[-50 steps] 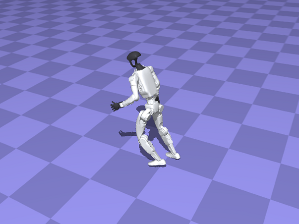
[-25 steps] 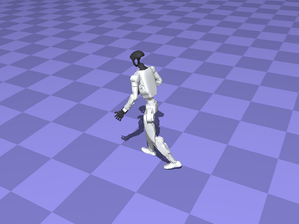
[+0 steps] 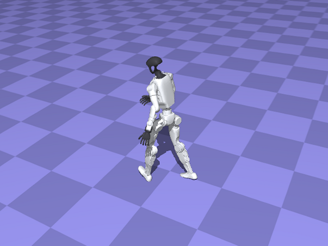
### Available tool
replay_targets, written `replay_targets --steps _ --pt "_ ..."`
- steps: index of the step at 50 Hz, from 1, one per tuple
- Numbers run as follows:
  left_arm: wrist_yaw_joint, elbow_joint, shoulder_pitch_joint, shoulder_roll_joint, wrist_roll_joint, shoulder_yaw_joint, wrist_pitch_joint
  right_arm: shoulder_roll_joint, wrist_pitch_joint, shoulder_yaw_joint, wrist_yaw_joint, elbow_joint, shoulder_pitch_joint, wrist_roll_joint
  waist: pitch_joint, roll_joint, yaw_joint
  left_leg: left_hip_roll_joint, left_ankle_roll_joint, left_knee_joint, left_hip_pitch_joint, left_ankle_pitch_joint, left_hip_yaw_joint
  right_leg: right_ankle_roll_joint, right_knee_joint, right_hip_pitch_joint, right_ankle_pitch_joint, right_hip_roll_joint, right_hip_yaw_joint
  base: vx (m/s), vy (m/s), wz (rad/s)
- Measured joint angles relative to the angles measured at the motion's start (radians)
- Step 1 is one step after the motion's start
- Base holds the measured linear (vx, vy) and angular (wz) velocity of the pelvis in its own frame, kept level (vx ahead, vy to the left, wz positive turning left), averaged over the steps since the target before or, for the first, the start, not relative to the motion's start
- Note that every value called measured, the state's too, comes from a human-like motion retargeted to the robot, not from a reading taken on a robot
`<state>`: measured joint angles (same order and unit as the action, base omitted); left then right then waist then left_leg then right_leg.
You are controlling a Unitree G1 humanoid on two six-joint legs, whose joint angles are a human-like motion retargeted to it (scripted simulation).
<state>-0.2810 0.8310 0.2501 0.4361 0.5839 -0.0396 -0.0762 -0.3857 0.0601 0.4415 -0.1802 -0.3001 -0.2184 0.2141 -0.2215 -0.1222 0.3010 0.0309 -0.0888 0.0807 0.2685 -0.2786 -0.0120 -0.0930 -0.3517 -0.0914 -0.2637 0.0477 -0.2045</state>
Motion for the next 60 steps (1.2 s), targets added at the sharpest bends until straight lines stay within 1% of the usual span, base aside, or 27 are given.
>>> replay_targets --steps 3,5,8,10,11,13,15,16,19,21,22,25,28,30,32,33,35,37,38,40,42,46,50,52,55,57,60 --pt "0.04 0.124 0.099 0.006 0.043 0.046 0.017 -0.013 0.055 0.025 0.055 0.224 -0.08 0.013 -0.047 0.026 0.001 0.045 0.074 -0.002 -0.015 0.062 -0.079 0.064 -0.216 -0.027 -0.146 -0.003 -0.027 0.72 0.34 -1.83" --pt "0.025 0.183 0.112 0.029 0.051 0.047 0.021 0.043 0.08 0.011 0.059 0.312 -0.111 0.143 -0.075 -0.007 -0.016 0.009 0.057 0.168 0.036 0.063 -0.034 0.105 -0.448 0.03 -0.254 0.057 0.017 0.58 0.35 -0.92" --pt "-0.136 0.327 -0.014 0.055 0.056 0.052 0.021 0.189 0.106 -0.017 -0.019 0.339 -0.053 0.337 -0.144 -0.058 -0.017 -0.045 0.005 0.52 0.126 -0.133 0.087 0.158 -0.746 0.104 -0.345 0.206 0.131 0.48 0.31 -0.88" --pt "-0.309 0.445 -0.16 0.053 0.048 0.077 0.022 0.237 0.115 -0.011 -0.135 0.296 0.024 0.367 -0.159 -0.072 0.003 -0.034 0.004 0.623 0.124 -0.2 0.17 0.18 -0.85 0.144 -0.387 0.268 0.192 0.41 0.26 -1.46" --pt "-0.372 0.465 -0.216 0.029 0.042 0.095 0.02 0.204 0.083 0.004 -0.167 0.254 0.066 0.282 -0.151 -0.062 -0.009 -0.023 0.001 0.628 0.1 -0.211 0.208 0.171 -0.846 0.153 -0.396 0.266 0.211 0.37 0.24 -1.64" --pt "-0.462 0.433 -0.295 -0.044 0.069 0.11 0.053 0.119 0.029 0.047 -0.259 0.186 0.147 0.141 -0.119 -0.033 -0.061 0.003 -0.008 0.619 0.053 -0.222 0.283 0.149 -0.803 0.176 -0.385 0.257 0.272 0.31 0.24 -1.78" --pt "-0.427 0.286 -0.302 -0.118 0.143 0.047 0.131 0.024 0.0 0.088 -0.245 0.147 0.237 0.179 -0.052 0.004 -0.146 0.025 -0.016 0.577 0.024 -0.207 0.351 0.128 -0.744 0.236 -0.359 0.28 0.385 0.26 0.21 -2.09" --pt "-0.352 0.184 -0.284 -0.115 0.145 -0.026 0.167 -0.006 0.033 0.081 -0.249 0.115 0.278 0.252 -0.026 0.026 -0.196 0.036 -0.005 0.536 -0.003 -0.184 0.378 0.125 -0.681 0.24 -0.373 0.263 0.424 0.24 0.13 -2.3" --pt "-0.158 -0.141 -0.245 0.008 -0.032 -0.182 0.219 -0.011 0.094 -0.045 -0.27 -0.021 0.359 0.38 0.012 0.059 -0.282 0.039 -0.018 0.367 -0.132 -0.081 0.471 0.075 -0.466 0.265 -0.356 0.181 0.397 0.21 0.01 -2.97" --pt "-0.123 -0.316 -0.224 0.14 -0.254 -0.168 0.234 0.046 0.085 -0.179 -0.351 -0.122 0.362 0.306 0.01 0.062 -0.277 0.031 -0.019 0.3 -0.215 0.004 0.502 0.064 -0.315 0.276 -0.325 0.138 0.332 0.2 -0.1 -4.08" --pt "-0.152 -0.376 -0.207 0.195 -0.349 -0.136 0.242 0.084 0.091 -0.239 -0.429 -0.153 0.351 0.265 0.006 0.062 -0.271 0.025 -0.016 0.283 -0.249 0.044 0.498 0.066 -0.238 0.277 -0.307 0.118 0.298 0.2 -0.13 -4.43" --pt "-0.441 -0.403 -0.109 0.26 -0.48 -0.02 0.238 0.196 0.206 -0.331 -0.724 -0.138 0.301 0.297 -0.006 0.059 -0.289 -0.016 -0.006 0.285 -0.311 0.131 0.402 0.074 -0.009 0.268 -0.217 0.071 0.244 0.19 -0.11 -4.27" --pt "-0.647 -0.25 -0.018 0.235 -0.385 -0.008 0.168 0.183 0.169 -0.278 -0.61 -0.078 0.255 0.338 -0.014 0.043 -0.362 -0.062 0.006 0.43 -0.274 0.153 0.286 0.077 0.141 0.233 -0.163 0.076 0.545 0.15 -0.11 -3.98" --pt "-0.496 -0.102 0.001 0.235 -0.28 -0.052 0.127 0.124 0.102 -0.241 -0.347 -0.041 0.227 0.423 -0.017 0.042 -0.405 -0.075 0.048 0.634 -0.171 0.158 0.214 0.088 0.167 0.216 -0.222 0.057 0.719 0.16 -0.11 -3.71" --pt "-0.154 0.02 0.026 0.243 -0.292 -0.102 0.078 0.05 0.039 -0.23 -0.069 -0.014 0.238 0.477 -0.009 0.064 -0.393 -0.052 0.169 0.872 -0.048 0.217 0.168 0.144 0.029 0.277 -0.345 0.026 0.637 0.22 -0.07 -3.62" --pt "0.002 0.065 0.019 0.243 -0.293 -0.14 0.055 0.012 0.007 -0.198 0.016 -0.016 0.211 0.488 -0.034 0.069 -0.391 -0.05 0.168 0.947 -0.02 0.248 0.147 0.156 0.042 0.263 -0.365 -0.006 0.561 0.24 -0.1 -3.58" --pt "0.225 0.135 0.043 0.213 -0.313 -0.18 0.017 -0.061 -0.043 -0.142 0.099 -0.03 0.176 0.419 -0.057 0.068 -0.359 0.051 0.126 1.119 0.025 0.256 0.22 0.165 -0.117 0.306 -0.431 -0.034 0.428 0.33 -0.11 -3.6" --pt "0.314 0.19 0.049 0.167 -0.287 -0.185 -0.025 -0.125 -0.087 -0.08 0.088 -0.045 0.085 0.254 -0.08 0.039 -0.334 0.135 -0.019 1.231 0.066 0.132 0.283 0.146 -0.15 0.29 -0.44 -0.056 0.31 0.43 -0.16 -3.42" --pt "0.335 0.222 0.051 0.137 -0.282 -0.169 -0.037 -0.144 -0.104 -0.062 0.085 -0.048 0.037 0.157 -0.087 0.021 -0.313 0.136 -0.061 1.256 0.088 0.065 0.285 0.128 -0.143 0.271 -0.43 -0.065 0.242 0.49 -0.17 -3.46" --pt "0.35 0.273 0.072 0.088 -0.277 -0.134 -0.036 -0.153 -0.103 -0.057 0.09 -0.031 -0.015 0.044 -0.09 -0.018 -0.266 0.062 -0.094 1.224 0.131 -0.036 0.233 0.105 -0.037 0.186 -0.363 -0.07 0.114 0.55 -0.15 -3.46" --pt "0.297 0.295 0.102 0.073 -0.307 -0.105 -0.001 -0.113 -0.072 -0.102 0.108 0.006 -0.013 0.092 -0.076 -0.076 -0.183 -0.004 -0.087 1.122 0.165 -0.095 0.218 0.047 0.03 0.136 -0.276 -0.044 0.014 0.65 -0.11 -3.55" --pt "0.16 0.249 0.17 0.119 -0.415 -0.073 0.053 0.014 0.028 -0.172 0.118 0.066 0.056 0.541 -0.015 -0.198 0.005 -0.044 -0.065 0.761 0.206 -0.181 0.29 -0.071 0.121 0.1 -0.08 0.022 -0.163 0.74 -0.02 -3.29" --pt "0.153 0.279 0.121 0.156 -0.435 0.002 0.086 0.108 0.098 -0.187 0.24 0.033 0.143 0.982 0.043 -0.251 0.113 -0.086 -0.021 0.271 0.203 -0.165 0.303 -0.154 0.234 0.046 0.108 0.069 -0.296 0.79 0.16 -2.02" --pt "0.145 0.341 0.026 0.155 -0.389 0.031 0.089 0.117 0.088 -0.184 0.28 -0.022 0.185 1.016 0.031 -0.235 0.131 -0.109 -0.007 0.172 0.18 -0.122 0.299 -0.156 0.271 -0.025 0.159 0.085 -0.344 0.83 0.27 -0.83" --pt "0.041 0.43 -0.161 0.132 -0.3 0.031 0.073 0.088 0.099 -0.147 0.194 -0.136 0.23 0.901 -0.06 -0.166 0.115 -0.121 -0.037 0.332 0.092 -0.216 0.288 -0.137 0.196 -0.162 0.177 0.079 -0.37 0.89 0.28 -0.05" --pt "-0.06 0.449 -0.273 0.104 -0.288 0.018 0.045 0.06 0.096 -0.111 0.037 -0.233 0.263 0.687 -0.111 -0.082 0.094 -0.078 -0.022 0.434 -0.014 -0.336 0.257 -0.164 -0.076 -0.157 0.166 -0.011 -0.305 0.93 0.24 -0.22" --pt "-0.176 0.412 -0.413 0.06 -0.257 -0.032 0.021 0.061 0.02 -0.036 -0.198 -0.42 0.3 0.313 -0.059 -0.051 0.003 -0.05 -0.044 0.434 -0.064 -0.392 0.238 -0.118 -0.58 0.147 0.038 -0.05 -0.09 0.86 0.21 0.04"
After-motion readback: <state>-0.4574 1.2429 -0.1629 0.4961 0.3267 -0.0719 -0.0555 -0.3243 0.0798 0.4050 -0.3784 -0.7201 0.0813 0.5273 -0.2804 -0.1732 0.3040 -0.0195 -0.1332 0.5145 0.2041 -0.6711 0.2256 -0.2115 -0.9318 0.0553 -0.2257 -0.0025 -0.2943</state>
